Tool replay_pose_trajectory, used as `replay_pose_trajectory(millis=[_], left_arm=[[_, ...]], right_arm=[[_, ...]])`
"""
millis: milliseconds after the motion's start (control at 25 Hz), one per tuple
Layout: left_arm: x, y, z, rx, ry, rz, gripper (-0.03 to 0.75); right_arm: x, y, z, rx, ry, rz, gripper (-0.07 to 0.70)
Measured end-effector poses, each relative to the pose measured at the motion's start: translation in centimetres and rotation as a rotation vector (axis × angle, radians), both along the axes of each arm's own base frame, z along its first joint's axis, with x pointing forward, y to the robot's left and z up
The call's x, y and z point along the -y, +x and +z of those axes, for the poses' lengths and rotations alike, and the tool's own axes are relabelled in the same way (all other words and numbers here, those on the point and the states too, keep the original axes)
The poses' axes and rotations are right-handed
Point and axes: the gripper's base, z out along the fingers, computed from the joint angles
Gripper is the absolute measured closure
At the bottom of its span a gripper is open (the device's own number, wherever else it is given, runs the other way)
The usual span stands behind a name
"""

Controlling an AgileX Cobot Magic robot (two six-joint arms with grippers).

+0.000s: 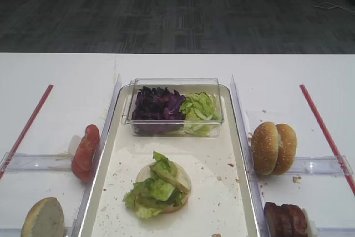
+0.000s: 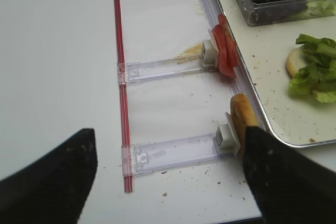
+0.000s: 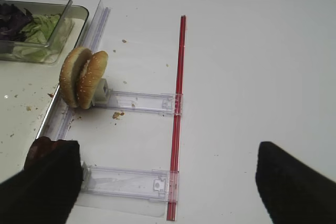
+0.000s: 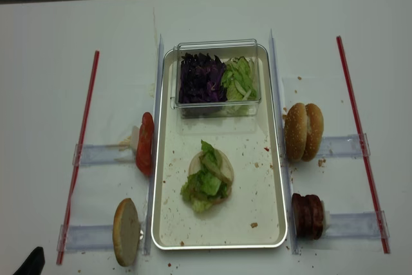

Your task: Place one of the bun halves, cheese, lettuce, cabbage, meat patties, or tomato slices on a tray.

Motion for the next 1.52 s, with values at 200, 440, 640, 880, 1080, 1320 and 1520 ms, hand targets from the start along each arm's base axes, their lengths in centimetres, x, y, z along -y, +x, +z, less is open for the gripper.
replay_pose_trajectory(millis=[200, 440, 640, 880, 1080, 1320, 1520], left_arm=[[0.00, 0.00, 0.00, 0.000, 0.000, 0.000, 0.154], [0.00, 0.00, 0.00, 0.000, 0.000, 0.000, 0.154], [0.00, 0.00, 0.00, 0.000, 0.000, 0.000, 0.154], [0.00, 0.00, 0.00, 0.000, 0.000, 0.000, 0.154], [0.00, 0.00, 0.00, 0.000, 0.000, 0.000, 0.154], [0.00, 0.00, 0.00, 0.000, 0.000, 0.000, 0.154], [0.00, 0.00, 0.00, 0.000, 0.000, 0.000, 0.154]], right_arm=[[0.00, 0.00, 0.00, 0.000, 0.000, 0.000, -0.062], [0.00, 0.00, 0.00, 0.000, 0.000, 0.000, -0.062], [0.00, 0.00, 0.00, 0.000, 0.000, 0.000, -0.062], [0.00, 0.00, 0.00, 0.000, 0.000, 0.000, -0.062], [0.00, 0.00, 0.00, 0.000, 0.000, 0.000, -0.062], [0.00, 0.00, 0.00, 0.000, 0.005, -0.003, -0.062], [0.00, 0.00, 0.00, 0.000, 0.005, -0.003, -0.062]])
